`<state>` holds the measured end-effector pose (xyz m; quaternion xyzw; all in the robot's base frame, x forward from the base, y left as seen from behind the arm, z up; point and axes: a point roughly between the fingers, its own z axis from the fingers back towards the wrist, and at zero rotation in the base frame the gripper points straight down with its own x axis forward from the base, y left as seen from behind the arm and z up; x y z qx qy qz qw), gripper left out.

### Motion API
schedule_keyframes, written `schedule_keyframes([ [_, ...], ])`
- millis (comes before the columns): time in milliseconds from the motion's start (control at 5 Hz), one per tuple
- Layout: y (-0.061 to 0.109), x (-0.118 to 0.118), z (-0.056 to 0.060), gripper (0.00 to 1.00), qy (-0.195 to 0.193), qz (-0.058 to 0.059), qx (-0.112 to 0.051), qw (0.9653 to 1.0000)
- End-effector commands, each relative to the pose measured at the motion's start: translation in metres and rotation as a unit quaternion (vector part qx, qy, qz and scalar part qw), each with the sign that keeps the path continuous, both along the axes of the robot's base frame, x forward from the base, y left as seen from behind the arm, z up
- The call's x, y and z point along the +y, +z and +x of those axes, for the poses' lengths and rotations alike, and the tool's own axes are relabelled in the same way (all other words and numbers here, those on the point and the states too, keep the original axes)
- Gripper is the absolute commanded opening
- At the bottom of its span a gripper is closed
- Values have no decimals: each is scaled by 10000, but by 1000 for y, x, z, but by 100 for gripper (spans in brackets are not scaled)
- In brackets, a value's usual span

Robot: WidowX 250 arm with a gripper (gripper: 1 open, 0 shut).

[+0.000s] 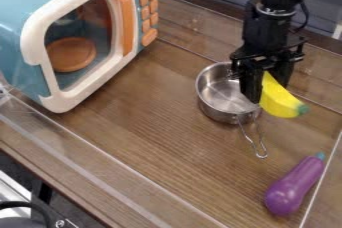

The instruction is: Put the banana in the silver pot

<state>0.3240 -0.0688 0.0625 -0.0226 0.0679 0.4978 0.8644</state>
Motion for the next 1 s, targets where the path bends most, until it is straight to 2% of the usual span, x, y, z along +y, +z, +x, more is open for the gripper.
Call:
schedule_keyframes([
  [0,28,5,6,0,35,-49,-448,9990],
  [800,30,11,6,0,-20,-17,-462,9989],
])
